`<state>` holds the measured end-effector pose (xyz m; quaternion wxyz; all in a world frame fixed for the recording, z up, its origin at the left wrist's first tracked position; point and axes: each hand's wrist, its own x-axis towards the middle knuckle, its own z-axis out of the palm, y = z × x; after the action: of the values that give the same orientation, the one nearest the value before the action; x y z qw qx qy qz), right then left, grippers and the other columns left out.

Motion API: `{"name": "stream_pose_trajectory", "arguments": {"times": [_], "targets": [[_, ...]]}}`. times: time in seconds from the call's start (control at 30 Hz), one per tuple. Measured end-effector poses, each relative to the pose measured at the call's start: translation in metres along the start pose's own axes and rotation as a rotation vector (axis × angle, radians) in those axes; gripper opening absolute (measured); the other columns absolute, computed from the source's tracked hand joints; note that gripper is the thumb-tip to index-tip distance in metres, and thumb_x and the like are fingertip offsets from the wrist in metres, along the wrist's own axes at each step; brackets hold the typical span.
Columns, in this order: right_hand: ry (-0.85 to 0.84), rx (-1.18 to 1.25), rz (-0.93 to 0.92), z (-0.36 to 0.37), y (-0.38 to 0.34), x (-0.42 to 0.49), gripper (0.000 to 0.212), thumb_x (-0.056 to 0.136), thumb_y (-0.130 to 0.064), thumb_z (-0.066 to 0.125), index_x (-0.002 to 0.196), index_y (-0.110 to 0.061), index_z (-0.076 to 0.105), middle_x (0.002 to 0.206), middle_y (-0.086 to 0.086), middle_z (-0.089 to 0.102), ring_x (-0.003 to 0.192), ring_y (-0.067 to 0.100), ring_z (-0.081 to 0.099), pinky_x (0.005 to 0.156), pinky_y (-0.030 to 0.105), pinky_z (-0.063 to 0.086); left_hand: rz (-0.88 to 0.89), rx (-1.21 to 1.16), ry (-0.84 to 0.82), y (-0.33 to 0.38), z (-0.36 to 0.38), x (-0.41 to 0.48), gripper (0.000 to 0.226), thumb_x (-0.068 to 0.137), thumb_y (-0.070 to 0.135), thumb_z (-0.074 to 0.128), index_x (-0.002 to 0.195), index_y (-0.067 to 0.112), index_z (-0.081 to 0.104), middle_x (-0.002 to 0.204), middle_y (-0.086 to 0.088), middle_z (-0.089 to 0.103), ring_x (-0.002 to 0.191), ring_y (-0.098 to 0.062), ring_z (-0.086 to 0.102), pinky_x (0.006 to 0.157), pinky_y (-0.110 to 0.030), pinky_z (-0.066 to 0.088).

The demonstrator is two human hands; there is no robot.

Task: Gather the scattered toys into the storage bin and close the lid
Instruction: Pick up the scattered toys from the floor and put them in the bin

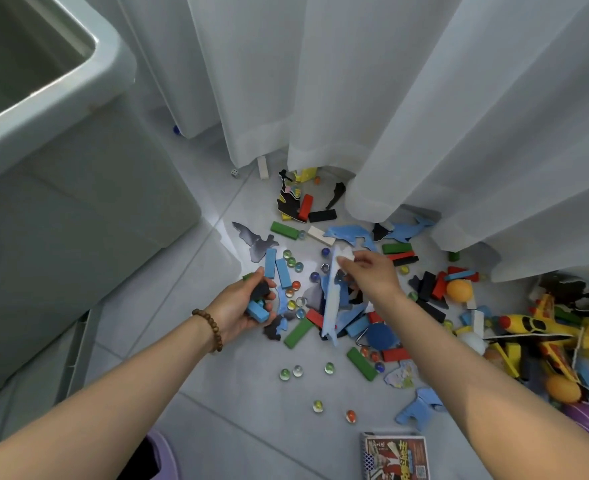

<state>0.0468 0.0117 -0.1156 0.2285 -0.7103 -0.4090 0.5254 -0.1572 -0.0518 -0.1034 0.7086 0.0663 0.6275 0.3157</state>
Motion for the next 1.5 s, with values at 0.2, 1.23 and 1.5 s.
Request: {"name": "stream_pose_trajectory", "arguments": {"times": [0.2, 1.23, 1.5], "targets": [[-0.065, -0.513, -0.207, -0.018, 0.015, 0.007, 0.070, 0.064, -0.026, 0.085, 0.122, -0.018, 0.047, 0.126, 0.003, 0.038, 0.120, 0.016, 0.034, 0.093, 0.020, 0.028, -0.018, -0.004, -0.023, -0.003, 0.010, 0.004, 0.033, 0.096, 0.039, 0.043, 0.093, 0.008, 0.056, 0.076, -0.008, 0.051, 0.065, -0.016, 0.050, 0.061, -0.031, 0.048], [-0.003, -0.534, 0.086, 0.009, 0.010, -0.010, 0.052, 0.067, -0.032, 0.082, 0.107, -0.010, 0.056, 0.111, 0.006, 0.062, 0.098, 0.025, 0.061, 0.077, 0.036, 0.052, 0.035, 0.085, 0.008, -0.019, 0.020, 0.011, 0.029, 0.096, 0.034, 0.045, 0.084, 0.011, 0.058, 0.075, -0.006, 0.053, 0.064, -0.016, 0.051, 0.075, -0.038, 0.054], [-0.030, -0.231, 0.051, 0.002, 0.023, -0.005, 0.035, 0.071, -0.016, 0.080, 0.086, -0.017, 0.049, 0.090, 0.004, 0.060, 0.081, 0.021, 0.057, 0.072, 0.034, 0.053, 0.039, 0.085, 0.007, -0.019, 0.021, 0.012, 0.030, 0.096, 0.034, 0.045, 0.085, 0.011, 0.059, 0.076, -0.007, 0.054, 0.061, -0.015, 0.052, 0.058, -0.029, 0.056]]}}
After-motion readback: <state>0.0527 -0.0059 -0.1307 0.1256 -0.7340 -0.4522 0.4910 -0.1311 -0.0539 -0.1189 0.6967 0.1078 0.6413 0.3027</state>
